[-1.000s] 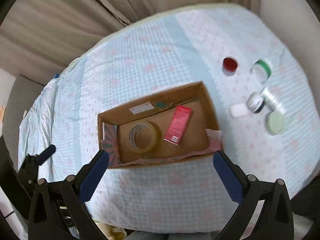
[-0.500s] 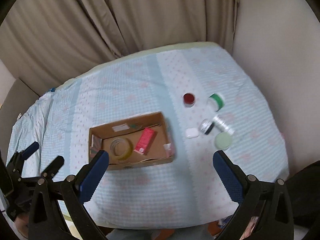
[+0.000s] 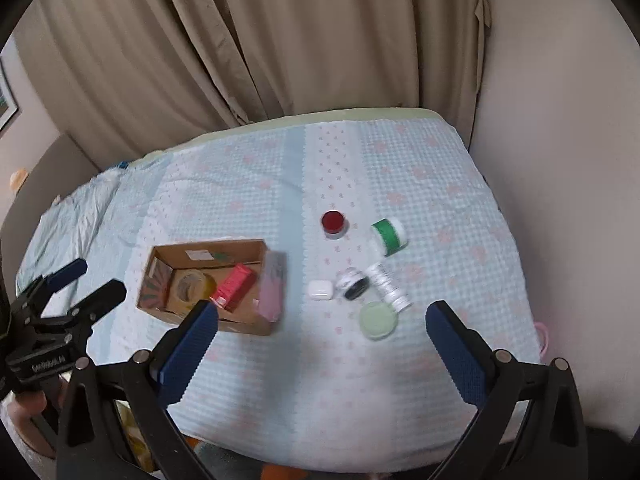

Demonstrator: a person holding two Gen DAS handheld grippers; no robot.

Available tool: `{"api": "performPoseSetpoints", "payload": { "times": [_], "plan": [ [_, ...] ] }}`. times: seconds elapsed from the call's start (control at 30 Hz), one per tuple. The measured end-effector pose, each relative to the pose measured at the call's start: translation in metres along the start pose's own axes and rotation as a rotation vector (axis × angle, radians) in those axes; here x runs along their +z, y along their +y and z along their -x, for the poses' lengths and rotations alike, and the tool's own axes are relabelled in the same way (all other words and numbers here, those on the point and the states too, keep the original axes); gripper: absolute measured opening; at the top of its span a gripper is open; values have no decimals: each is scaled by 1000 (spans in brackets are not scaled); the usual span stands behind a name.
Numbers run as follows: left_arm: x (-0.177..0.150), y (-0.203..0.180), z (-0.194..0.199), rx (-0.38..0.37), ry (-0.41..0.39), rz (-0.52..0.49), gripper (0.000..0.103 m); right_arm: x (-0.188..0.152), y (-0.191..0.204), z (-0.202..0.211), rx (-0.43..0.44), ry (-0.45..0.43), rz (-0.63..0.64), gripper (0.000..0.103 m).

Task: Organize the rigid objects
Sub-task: 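Lift both tools away from the box back toward the remaining items, then grasp the black-lidded L'Oréal jar with left tool while right tool grasps the white pill bottle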

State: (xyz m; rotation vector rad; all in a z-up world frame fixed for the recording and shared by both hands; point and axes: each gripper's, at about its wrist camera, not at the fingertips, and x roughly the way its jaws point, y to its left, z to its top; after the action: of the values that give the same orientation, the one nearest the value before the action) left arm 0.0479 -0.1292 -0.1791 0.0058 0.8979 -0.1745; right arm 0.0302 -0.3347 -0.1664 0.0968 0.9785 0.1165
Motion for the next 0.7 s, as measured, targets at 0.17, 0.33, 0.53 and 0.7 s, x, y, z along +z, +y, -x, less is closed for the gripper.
{"api": "performPoseSetpoints", "payload": {
  "times": [0.17, 0.33, 0.53, 0.7],
  "plan": [
    [-2, -33, -19, -15, 42, 20, 103, 5, -44, -8, 27, 18, 14, 103],
    [-4, -55, -50, -20, 105, -22, 103, 12, -72, -25, 43, 25, 11, 103],
    [1, -71, -100, -44, 156, -48, 103, 18, -93, -57, 38, 47, -4, 103],
    [7, -84, -149, -47, 233, -90, 103, 24, -105, -91, 52, 95, -22, 101]
  ]
}}
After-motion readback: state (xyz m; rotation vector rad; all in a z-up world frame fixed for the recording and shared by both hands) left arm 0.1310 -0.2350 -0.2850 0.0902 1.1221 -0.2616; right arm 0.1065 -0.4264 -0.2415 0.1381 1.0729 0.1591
